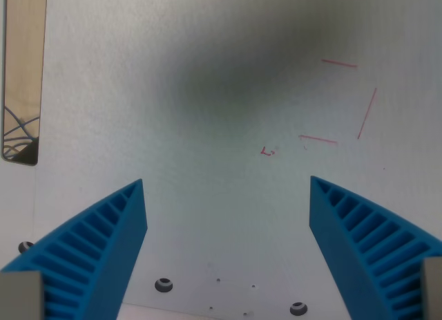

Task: Rotate around base positive x

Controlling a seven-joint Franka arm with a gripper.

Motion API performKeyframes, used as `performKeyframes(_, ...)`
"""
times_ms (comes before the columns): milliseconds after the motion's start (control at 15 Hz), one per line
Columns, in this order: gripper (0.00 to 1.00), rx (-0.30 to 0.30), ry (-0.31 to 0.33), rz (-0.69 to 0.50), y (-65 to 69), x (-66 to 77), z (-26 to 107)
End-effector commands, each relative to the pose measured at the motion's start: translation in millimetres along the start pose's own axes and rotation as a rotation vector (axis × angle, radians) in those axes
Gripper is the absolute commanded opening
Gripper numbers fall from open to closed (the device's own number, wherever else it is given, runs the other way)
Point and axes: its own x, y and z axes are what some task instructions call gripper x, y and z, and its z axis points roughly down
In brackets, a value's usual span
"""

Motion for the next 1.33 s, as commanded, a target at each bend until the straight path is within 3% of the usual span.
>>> performKeyframes(67,1.0,0.011,0.007,0.0,0.0,0.1,-2.0)
performKeyframes(1333,1.0,0.226,0.061,-0.005,0.0,0.1,-2.0)
